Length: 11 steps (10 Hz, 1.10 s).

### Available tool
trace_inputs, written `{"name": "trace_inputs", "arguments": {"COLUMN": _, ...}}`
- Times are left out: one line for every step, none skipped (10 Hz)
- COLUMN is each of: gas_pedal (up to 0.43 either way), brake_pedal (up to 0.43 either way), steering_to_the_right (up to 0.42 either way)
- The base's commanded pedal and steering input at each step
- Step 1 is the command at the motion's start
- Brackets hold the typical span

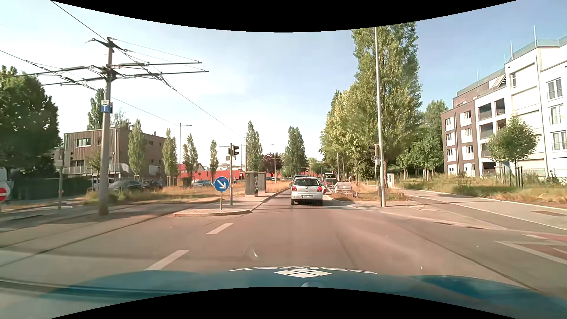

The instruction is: Follow the waypoints while adhering to traffic rules and regulations

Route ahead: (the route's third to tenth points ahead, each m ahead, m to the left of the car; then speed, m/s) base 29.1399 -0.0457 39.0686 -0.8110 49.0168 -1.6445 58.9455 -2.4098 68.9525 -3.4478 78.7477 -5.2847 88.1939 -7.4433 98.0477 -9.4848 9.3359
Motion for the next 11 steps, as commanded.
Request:
{"name": "trace_inputs", "arguments": {"gas_pedal": 0.189, "brake_pedal": 0.0, "steering_to_the_right": 0.011}}
{"name": "trace_inputs", "arguments": {"gas_pedal": 0.189, "brake_pedal": 0.0, "steering_to_the_right": 0.01}}
{"name": "trace_inputs", "arguments": {"gas_pedal": 0.189, "brake_pedal": 0.0, "steering_to_the_right": 0.009}}
{"name": "trace_inputs", "arguments": {"gas_pedal": 0.189, "brake_pedal": 0.0, "steering_to_the_right": 0.009}}
{"name": "trace_inputs", "arguments": {"gas_pedal": 0.189, "brake_pedal": 0.0, "steering_to_the_right": 0.009}}
{"name": "trace_inputs", "arguments": {"gas_pedal": 0.189, "brake_pedal": 0.0, "steering_to_the_right": 0.009}}
{"name": "trace_inputs", "arguments": {"gas_pedal": 0.177, "brake_pedal": 0.0, "steering_to_the_right": 0.009}}
{"name": "trace_inputs", "arguments": {"gas_pedal": 0.169, "brake_pedal": 0.0, "steering_to_the_right": 0.008}}
{"name": "trace_inputs", "arguments": {"gas_pedal": 0.169, "brake_pedal": 0.0, "steering_to_the_right": 0.008}}
{"name": "trace_inputs", "arguments": {"gas_pedal": 0.169, "brake_pedal": 0.0, "steering_to_the_right": 0.008}}
{"name": "trace_inputs", "arguments": {"gas_pedal": 0.157, "brake_pedal": 0.0, "steering_to_the_right": 0.007}}
